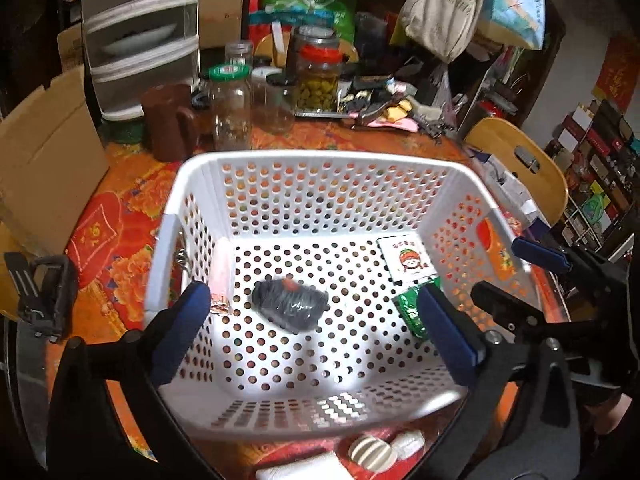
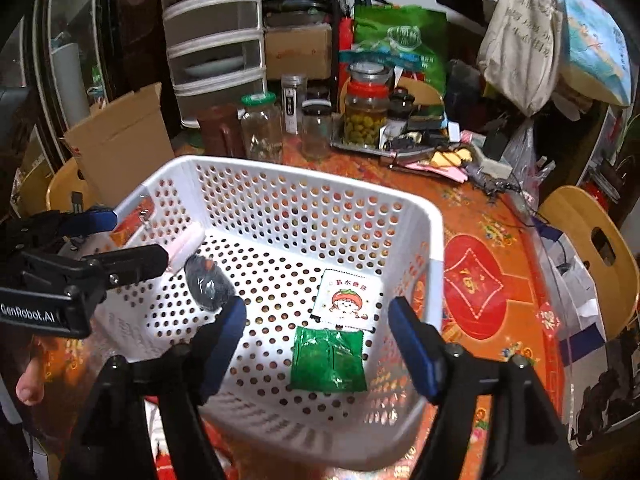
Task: Organize soft objects
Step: 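Open the left tool inside the basket while the right tool drops the cartoon packet, then move both tools back toward the white cloth pieces on the table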
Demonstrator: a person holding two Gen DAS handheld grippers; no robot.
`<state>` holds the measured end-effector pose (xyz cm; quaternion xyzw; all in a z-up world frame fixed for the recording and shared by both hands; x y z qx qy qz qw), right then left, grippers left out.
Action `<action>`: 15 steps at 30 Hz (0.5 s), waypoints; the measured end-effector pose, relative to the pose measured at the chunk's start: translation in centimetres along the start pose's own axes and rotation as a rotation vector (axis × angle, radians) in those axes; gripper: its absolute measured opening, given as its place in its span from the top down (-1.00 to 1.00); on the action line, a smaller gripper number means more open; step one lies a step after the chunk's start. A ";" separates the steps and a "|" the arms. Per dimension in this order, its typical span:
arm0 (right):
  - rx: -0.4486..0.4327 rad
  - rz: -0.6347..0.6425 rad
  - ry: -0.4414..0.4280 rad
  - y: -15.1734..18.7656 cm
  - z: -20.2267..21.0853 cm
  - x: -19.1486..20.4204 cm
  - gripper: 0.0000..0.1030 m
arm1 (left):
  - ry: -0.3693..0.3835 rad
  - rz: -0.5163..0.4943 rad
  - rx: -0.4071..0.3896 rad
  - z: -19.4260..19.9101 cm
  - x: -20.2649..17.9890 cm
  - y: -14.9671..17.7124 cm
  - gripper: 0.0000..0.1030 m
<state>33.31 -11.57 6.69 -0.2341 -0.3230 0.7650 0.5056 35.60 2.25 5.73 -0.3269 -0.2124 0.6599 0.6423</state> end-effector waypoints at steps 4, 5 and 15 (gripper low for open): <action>-0.044 0.009 -0.003 0.4 2.6 0.7 -0.65 | 0.029 -0.027 -0.048 3.2 -0.4 0.8 -1.00; -0.063 0.015 0.001 0.7 3.5 1.0 -0.70 | 0.032 -0.028 -0.059 3.8 -0.4 1.0 -1.00; -0.185 0.012 -0.005 2.5 9.9 3.7 -0.84 | 0.005 -0.051 -0.206 12.5 -0.8 4.5 -1.00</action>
Point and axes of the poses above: each gripper's, at about its wrist camera, not at the fingertips, and z roughly against the way its jaws point, x to its left, y to its underside, the point moved 1 cm from there along -z, roughly the way its jaws point, and after that the axes turned 5 degrees about -x, right-handed, at the moved point
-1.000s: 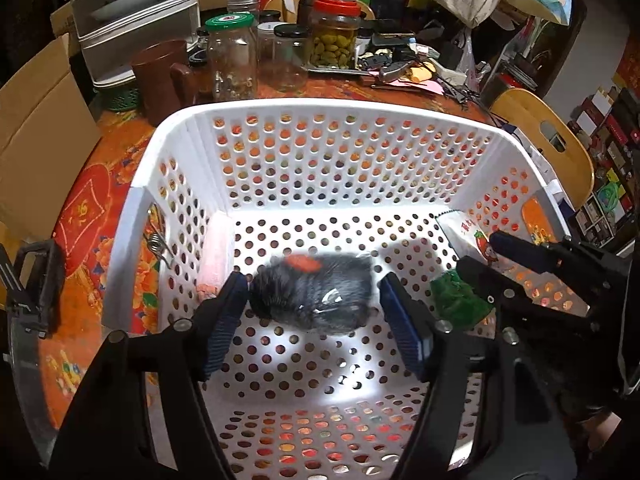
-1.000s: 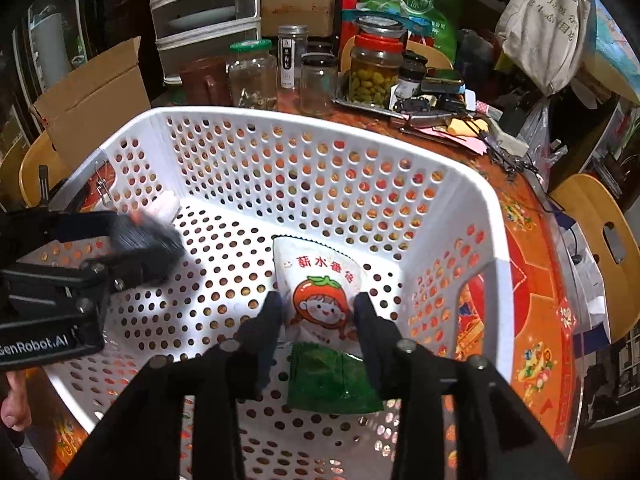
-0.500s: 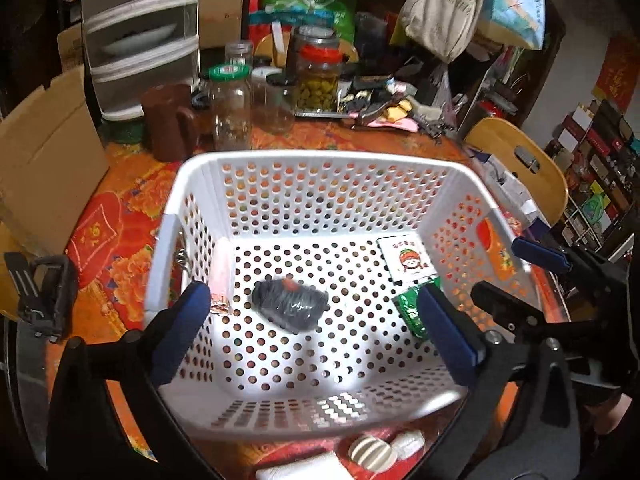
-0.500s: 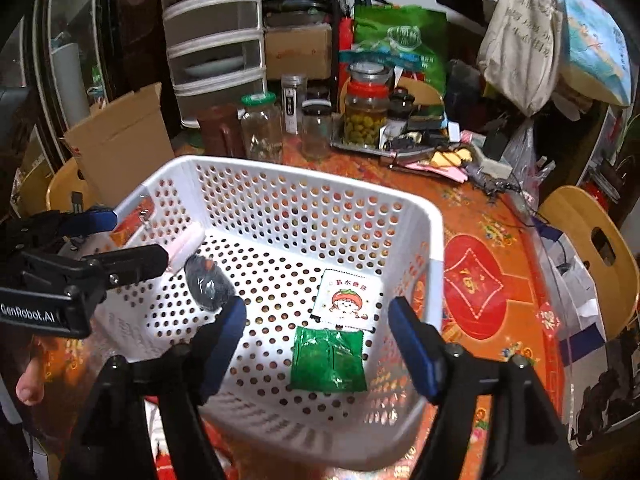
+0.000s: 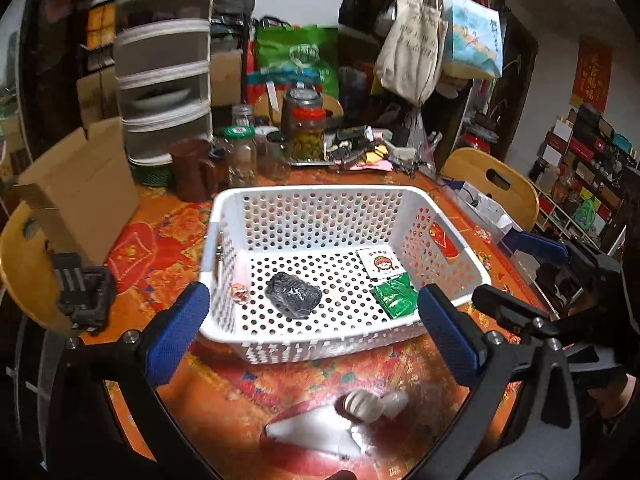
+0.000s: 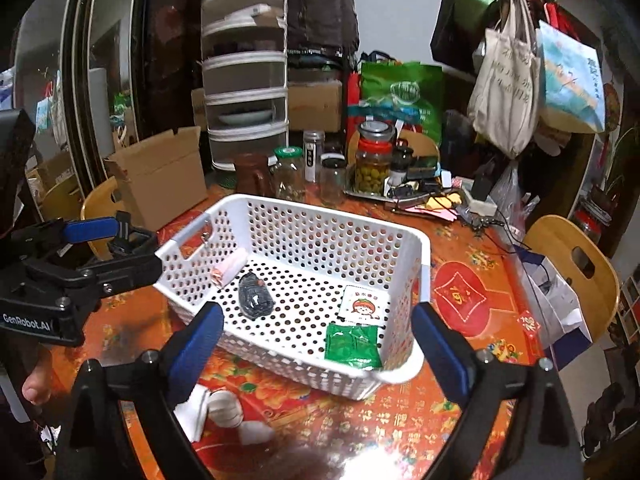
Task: Organize soft objects
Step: 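Move both tools back toward the white cloth pieces on the table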
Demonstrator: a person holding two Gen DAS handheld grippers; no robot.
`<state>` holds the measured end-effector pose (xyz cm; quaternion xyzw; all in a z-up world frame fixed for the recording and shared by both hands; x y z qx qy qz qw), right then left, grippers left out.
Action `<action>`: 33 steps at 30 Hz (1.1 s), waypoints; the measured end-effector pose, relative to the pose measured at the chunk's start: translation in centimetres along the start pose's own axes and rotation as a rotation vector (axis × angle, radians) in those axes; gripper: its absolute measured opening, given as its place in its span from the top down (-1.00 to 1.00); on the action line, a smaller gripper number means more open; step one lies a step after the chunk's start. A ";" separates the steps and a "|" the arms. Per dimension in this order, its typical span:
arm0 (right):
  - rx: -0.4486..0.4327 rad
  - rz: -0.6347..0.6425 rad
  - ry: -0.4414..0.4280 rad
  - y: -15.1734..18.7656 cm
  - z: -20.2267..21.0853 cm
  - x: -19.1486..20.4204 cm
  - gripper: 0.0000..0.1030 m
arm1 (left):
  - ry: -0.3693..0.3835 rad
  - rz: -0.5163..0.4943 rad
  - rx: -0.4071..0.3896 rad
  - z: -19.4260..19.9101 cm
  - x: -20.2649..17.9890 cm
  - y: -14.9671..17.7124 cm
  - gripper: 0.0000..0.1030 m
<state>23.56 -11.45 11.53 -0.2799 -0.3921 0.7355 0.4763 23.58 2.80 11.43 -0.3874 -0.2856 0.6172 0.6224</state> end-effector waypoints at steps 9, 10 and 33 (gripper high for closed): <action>-0.051 -0.009 -0.006 4.0 5.6 1.3 -0.84 | -0.002 -0.018 -0.080 7.5 -0.8 5.1 -1.00; -0.053 -0.010 0.006 4.7 6.0 1.3 -0.84 | 0.005 -0.020 -0.083 8.0 -1.0 5.9 -1.00; 0.113 -0.175 -0.035 18.7 0.4 0.5 -0.59 | -0.060 -0.051 0.218 -3.9 -0.8 19.4 -1.00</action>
Point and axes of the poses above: each gripper's, at about its wrist camera, not at the fingertips, and z roughly against the way its jaws point, x to its left, y to its underside, the point moved 1 cm from there along -z, roughly the way its jaws point, and after that the axes turned 5 degrees about -x, right-handed, at the moved point
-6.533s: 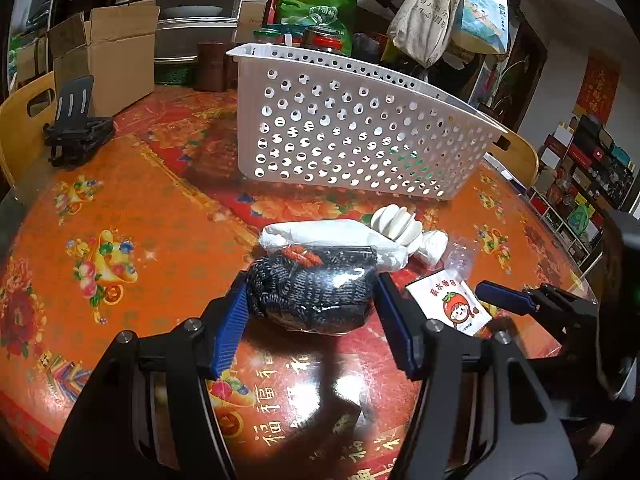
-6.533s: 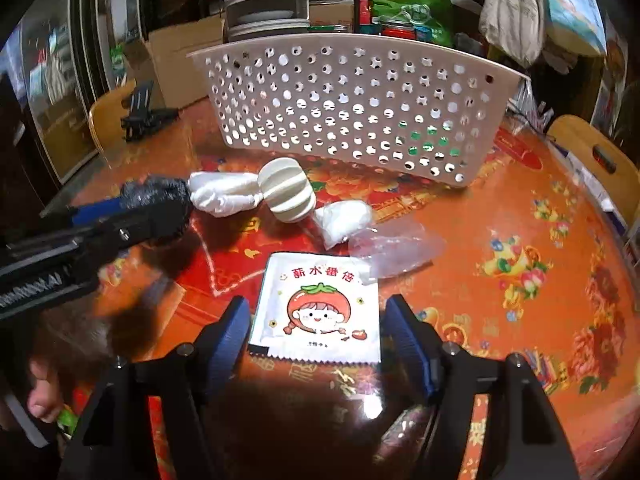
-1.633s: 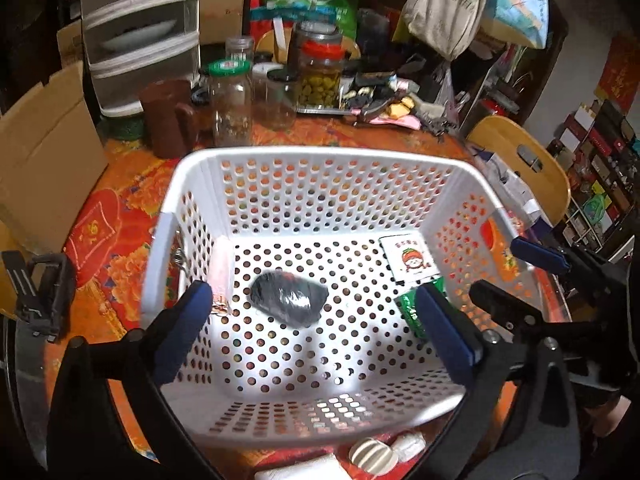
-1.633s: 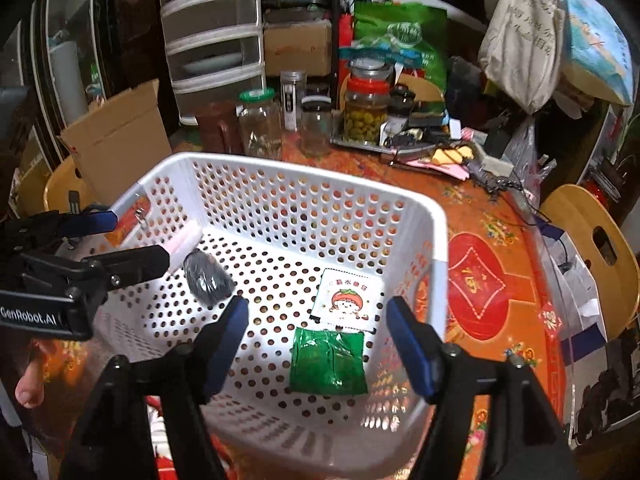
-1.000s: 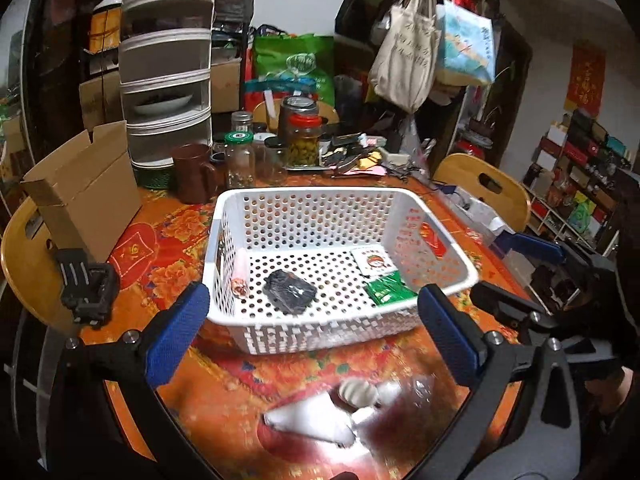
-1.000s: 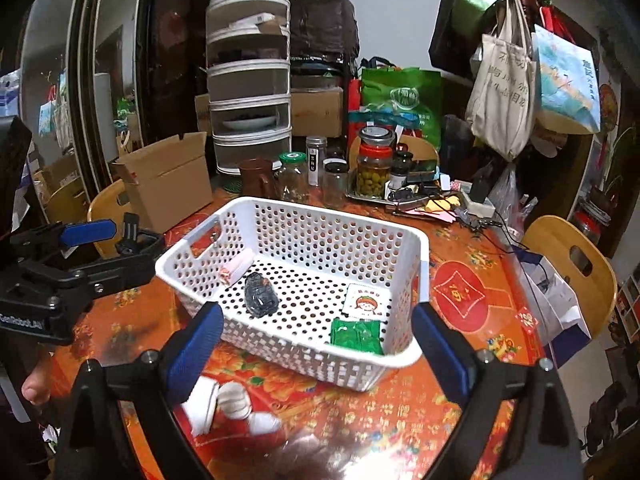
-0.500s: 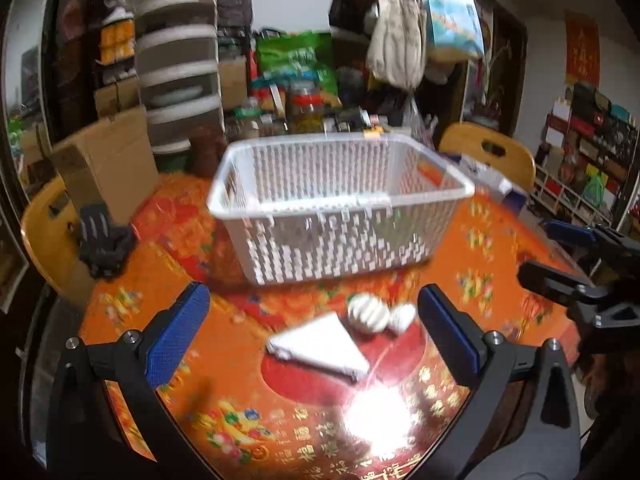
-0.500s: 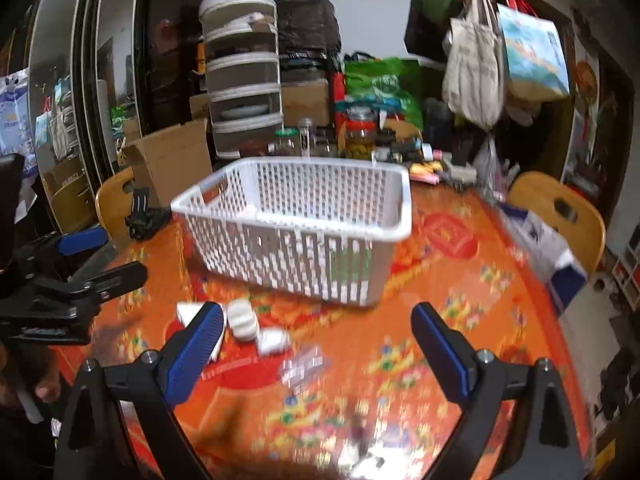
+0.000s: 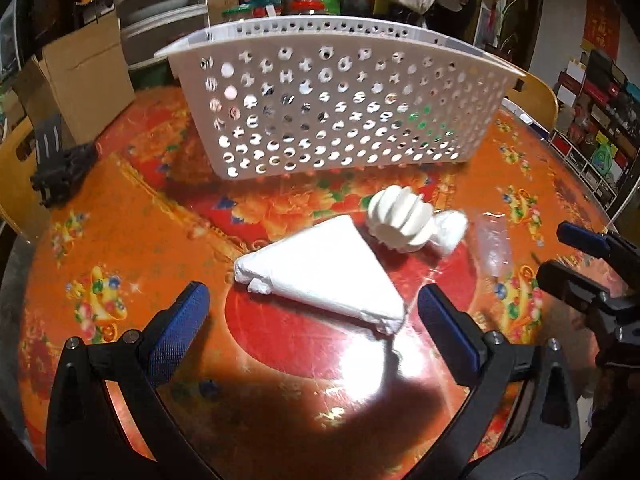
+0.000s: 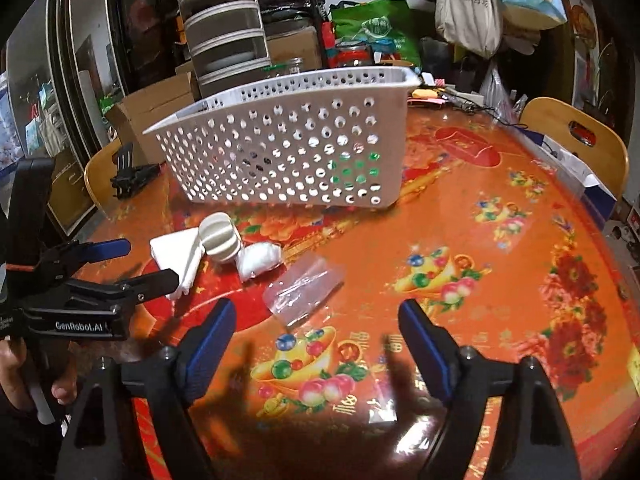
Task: Organize soft objects
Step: 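Move both tools back toward the white cloth pieces on the table, then grasp the folded white cloth with the left tool while the right tool grasps the clear plastic bag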
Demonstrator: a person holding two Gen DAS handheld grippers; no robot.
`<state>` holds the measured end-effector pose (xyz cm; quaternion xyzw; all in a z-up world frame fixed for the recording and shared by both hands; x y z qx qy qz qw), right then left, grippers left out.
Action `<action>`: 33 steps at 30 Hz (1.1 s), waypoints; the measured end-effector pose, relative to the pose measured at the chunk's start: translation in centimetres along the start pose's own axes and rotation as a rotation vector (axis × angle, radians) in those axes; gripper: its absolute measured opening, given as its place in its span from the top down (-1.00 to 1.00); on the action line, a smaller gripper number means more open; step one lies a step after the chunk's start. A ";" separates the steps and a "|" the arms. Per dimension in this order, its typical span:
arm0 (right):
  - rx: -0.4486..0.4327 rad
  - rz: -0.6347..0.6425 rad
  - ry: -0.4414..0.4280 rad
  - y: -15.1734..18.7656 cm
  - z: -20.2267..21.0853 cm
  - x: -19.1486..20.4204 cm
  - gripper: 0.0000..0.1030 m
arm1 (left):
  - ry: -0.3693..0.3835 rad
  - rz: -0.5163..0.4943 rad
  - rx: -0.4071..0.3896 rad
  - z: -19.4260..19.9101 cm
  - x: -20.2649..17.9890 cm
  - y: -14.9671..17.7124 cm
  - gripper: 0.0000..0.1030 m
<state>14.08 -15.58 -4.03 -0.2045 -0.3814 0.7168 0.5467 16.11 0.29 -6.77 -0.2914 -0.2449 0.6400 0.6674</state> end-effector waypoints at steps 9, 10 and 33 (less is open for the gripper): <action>0.057 0.033 -0.029 0.4 -2.2 1.4 -0.24 | 0.023 0.050 0.007 -2.1 1.6 -0.3 -0.99; 0.058 0.035 -0.027 0.3 -2.3 1.5 -0.24 | 0.022 0.049 0.004 -2.4 1.6 -0.6 -0.99; 0.093 0.044 -0.043 -0.7 -4.1 1.4 0.17 | 0.094 0.098 0.017 -2.9 2.4 -0.8 -0.63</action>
Point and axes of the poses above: each gripper's, at about its wrist camera, not at the fingertips, and z roughly against the way its jaws point, x to its left, y to its underside, the point moved 1 cm from there along -z, roughly the way its jaws point, and after that the axes turned 5 degrees about -x, right-handed, at the moved point
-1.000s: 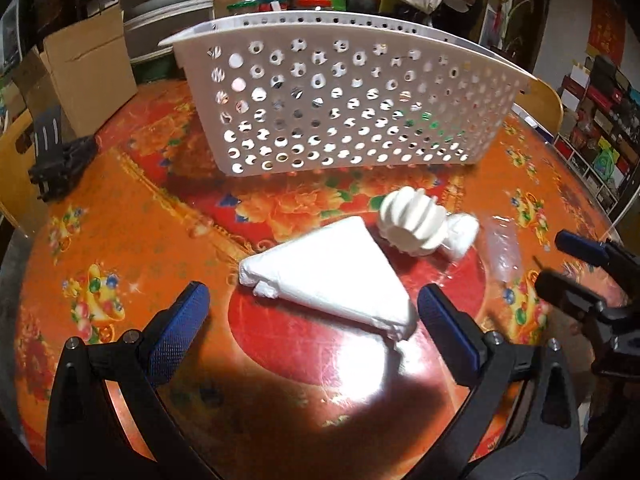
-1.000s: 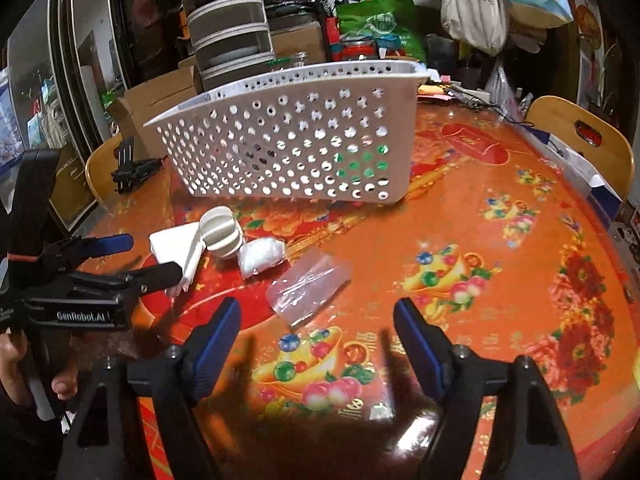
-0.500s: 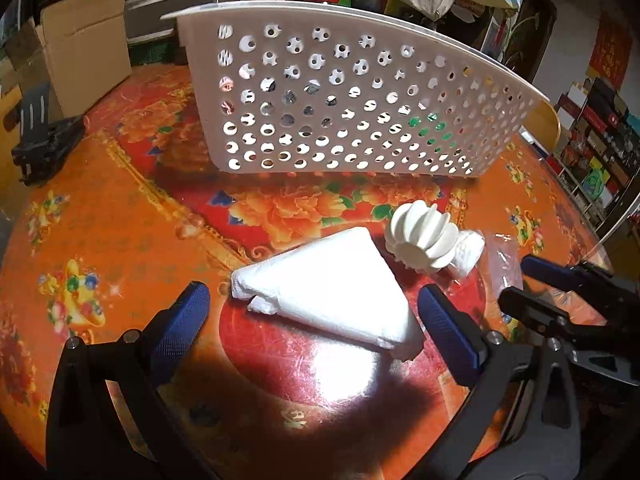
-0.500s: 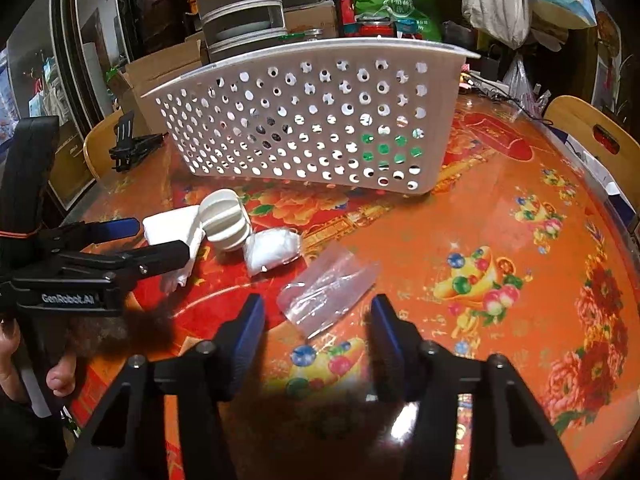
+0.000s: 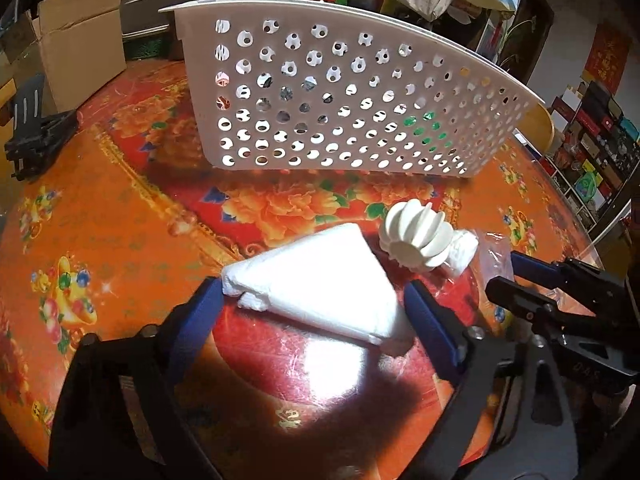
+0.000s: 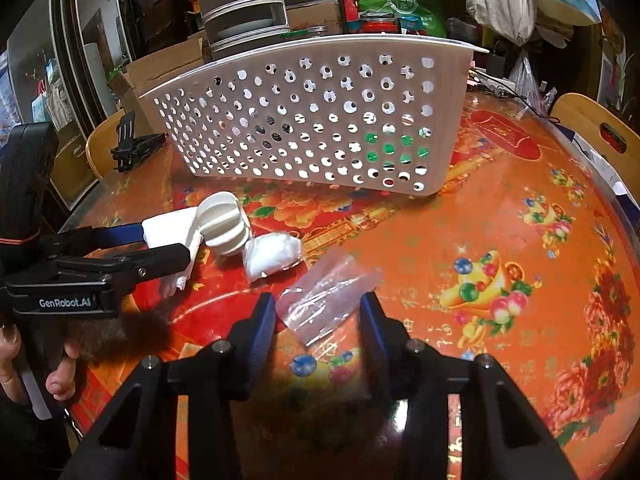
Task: Organize soft objects
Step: 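Grasp the folded white cloth with the left tool while the right tool grasps the clear plastic bag, then lift the white cloth with the left tool while the right tool carries the plastic bag to the basket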
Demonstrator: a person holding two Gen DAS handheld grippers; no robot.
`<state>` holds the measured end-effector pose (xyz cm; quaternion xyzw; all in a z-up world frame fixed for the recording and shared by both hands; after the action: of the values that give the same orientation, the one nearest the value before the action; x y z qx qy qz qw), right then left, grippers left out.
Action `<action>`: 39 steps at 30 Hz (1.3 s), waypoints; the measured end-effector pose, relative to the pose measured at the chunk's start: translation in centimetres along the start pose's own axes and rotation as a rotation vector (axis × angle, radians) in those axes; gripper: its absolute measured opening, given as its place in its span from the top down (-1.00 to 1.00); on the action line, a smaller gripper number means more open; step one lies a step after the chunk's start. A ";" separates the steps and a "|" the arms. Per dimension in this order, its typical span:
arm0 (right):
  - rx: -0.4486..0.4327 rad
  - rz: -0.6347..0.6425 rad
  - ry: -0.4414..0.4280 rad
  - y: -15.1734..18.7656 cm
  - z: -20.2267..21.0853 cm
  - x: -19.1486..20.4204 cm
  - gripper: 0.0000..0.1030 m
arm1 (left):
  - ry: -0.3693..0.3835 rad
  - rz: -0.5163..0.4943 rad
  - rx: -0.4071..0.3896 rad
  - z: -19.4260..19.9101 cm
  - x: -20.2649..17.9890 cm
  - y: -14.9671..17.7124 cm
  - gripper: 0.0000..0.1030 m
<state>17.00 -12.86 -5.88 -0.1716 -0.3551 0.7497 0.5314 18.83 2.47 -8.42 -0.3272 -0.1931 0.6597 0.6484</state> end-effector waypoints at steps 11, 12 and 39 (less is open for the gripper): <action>-0.018 -0.012 -0.035 0.2 0.4 -0.1 0.40 | 0.024 0.007 -0.013 0.4 0.1 0.0 -0.15; -0.022 -0.012 -0.036 0.2 0.5 -0.1 0.41 | 0.027 0.009 -0.014 0.4 0.1 0.0 -0.12; -0.135 -0.012 -0.038 0.3 2.8 -0.1 0.45 | 0.127 0.041 -0.168 4.3 0.9 0.4 0.22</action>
<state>15.04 -14.00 -4.16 -0.1908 -0.4158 0.7240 0.5162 15.61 4.06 -5.81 -0.4253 -0.1996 0.6323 0.6160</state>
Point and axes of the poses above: each gripper's, at about its wrist camera, not at the fingertips, and z roughly against the way its jaws point, x to its left, y to its underside, the point moved 1 cm from there along -z, roughly the way its jaws point, and after that the axes turned 5 degrees about -x, right-handed, at the moved point
